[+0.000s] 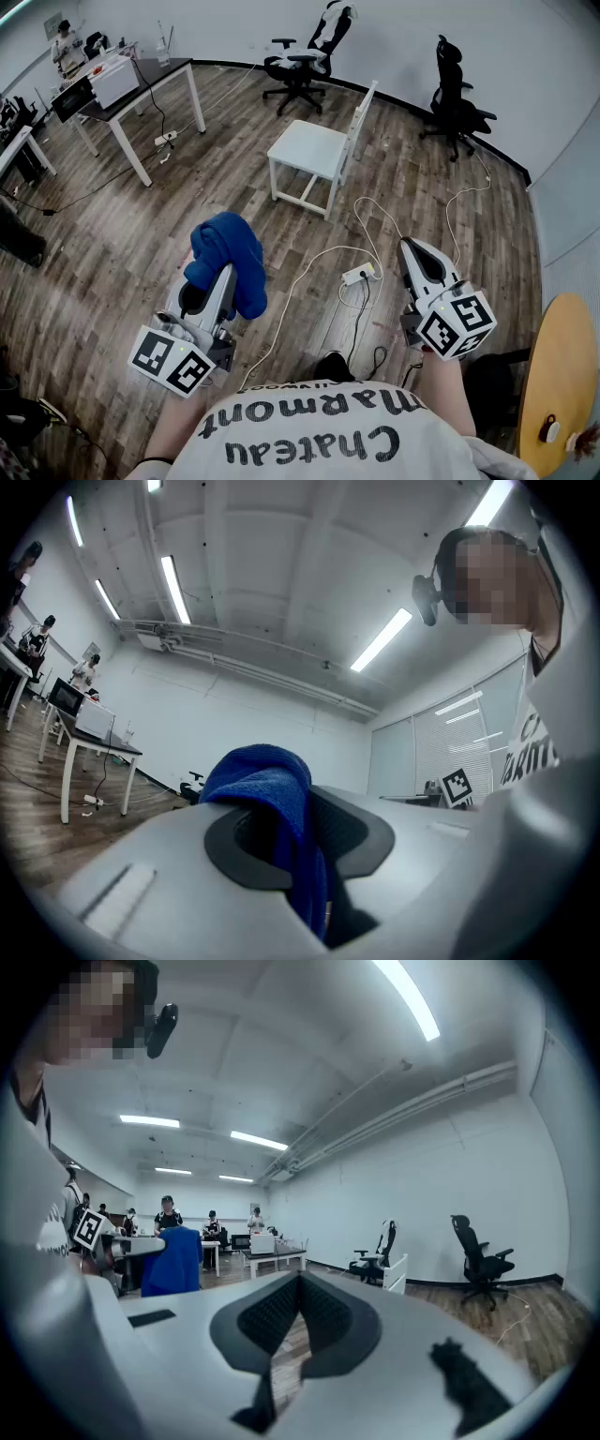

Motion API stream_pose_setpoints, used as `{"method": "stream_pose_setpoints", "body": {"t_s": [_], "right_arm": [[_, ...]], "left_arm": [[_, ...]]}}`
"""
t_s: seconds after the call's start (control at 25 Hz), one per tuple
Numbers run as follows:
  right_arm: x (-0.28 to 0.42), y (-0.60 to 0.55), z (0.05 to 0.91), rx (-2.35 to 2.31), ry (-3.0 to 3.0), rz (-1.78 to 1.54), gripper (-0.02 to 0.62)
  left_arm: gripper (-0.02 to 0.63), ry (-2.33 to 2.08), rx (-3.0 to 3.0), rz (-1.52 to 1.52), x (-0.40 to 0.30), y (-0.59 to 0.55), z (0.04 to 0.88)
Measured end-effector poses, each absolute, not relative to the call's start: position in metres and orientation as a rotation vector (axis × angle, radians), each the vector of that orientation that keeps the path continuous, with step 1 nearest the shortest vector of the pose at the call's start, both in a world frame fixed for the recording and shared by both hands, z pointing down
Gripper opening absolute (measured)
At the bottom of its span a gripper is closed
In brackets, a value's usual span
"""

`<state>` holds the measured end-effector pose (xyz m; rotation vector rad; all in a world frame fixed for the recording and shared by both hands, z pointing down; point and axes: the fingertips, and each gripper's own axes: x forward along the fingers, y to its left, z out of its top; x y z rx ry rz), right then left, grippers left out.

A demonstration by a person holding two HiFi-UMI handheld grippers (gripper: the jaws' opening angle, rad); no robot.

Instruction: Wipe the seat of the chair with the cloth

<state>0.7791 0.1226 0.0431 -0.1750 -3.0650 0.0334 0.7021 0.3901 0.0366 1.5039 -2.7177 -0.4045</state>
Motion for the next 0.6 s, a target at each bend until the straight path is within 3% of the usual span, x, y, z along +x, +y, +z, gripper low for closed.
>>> {"method": "stream_pose_setpoints", "body": {"t_s": [0.6], "right_arm": [[0.76,0.146,0.045,-0.238,-3.057,-0.081,0.014]], "left_arm": [[0.074,-2.75,1.466,-0.409,0.695,0.413,0.037]]}}
